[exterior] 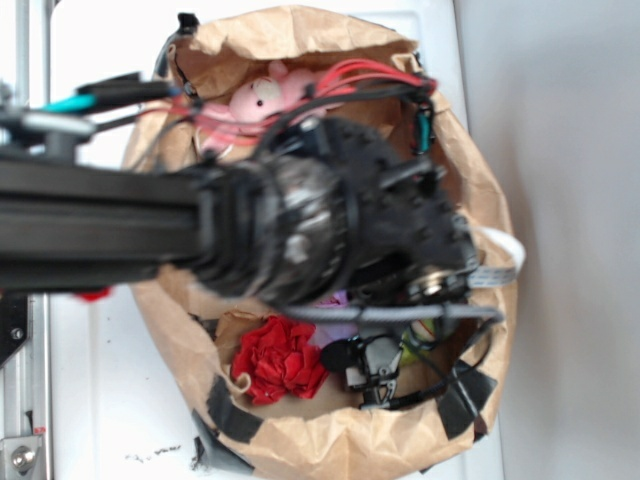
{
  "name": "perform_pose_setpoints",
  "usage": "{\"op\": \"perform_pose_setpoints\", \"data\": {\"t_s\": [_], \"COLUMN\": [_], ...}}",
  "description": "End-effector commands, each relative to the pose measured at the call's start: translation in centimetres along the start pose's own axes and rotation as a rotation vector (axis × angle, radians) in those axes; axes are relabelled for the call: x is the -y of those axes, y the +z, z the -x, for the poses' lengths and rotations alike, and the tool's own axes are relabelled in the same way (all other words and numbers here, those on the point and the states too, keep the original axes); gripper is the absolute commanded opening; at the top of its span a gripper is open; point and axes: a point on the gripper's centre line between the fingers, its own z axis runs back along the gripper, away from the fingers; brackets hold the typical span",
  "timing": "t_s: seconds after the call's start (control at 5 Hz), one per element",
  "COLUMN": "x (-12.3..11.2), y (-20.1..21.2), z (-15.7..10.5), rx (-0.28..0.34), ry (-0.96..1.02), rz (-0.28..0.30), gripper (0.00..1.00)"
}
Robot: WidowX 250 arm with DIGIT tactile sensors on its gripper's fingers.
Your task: Grab the green animal.
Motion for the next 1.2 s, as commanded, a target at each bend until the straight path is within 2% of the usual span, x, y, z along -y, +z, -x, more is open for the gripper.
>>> {"op": "perform_pose_setpoints", "data": {"t_s": [0.0, 0.2, 0.4, 0.6, 0.8, 1.0], "x": [2.9, 2.7, 2.5, 3.2, 3.1, 3.3], "y": [1.5, 1.5, 3.2, 5.5, 7.9, 8.7], "z": [0.6, 0.5, 0.4, 1.0, 0.4, 0.6], "rx": [0.016, 0.021, 0.021, 0.042, 0.047, 0.071], "ry": [-0.050, -0.035, -0.036, -0.040, -0.019, -0.017], "rz": [-0.014, -0.015, 0.022, 0.080, 0.157, 0.178], "gripper": [1.00, 0.00, 1.00, 1.00, 1.00, 1.00]}}
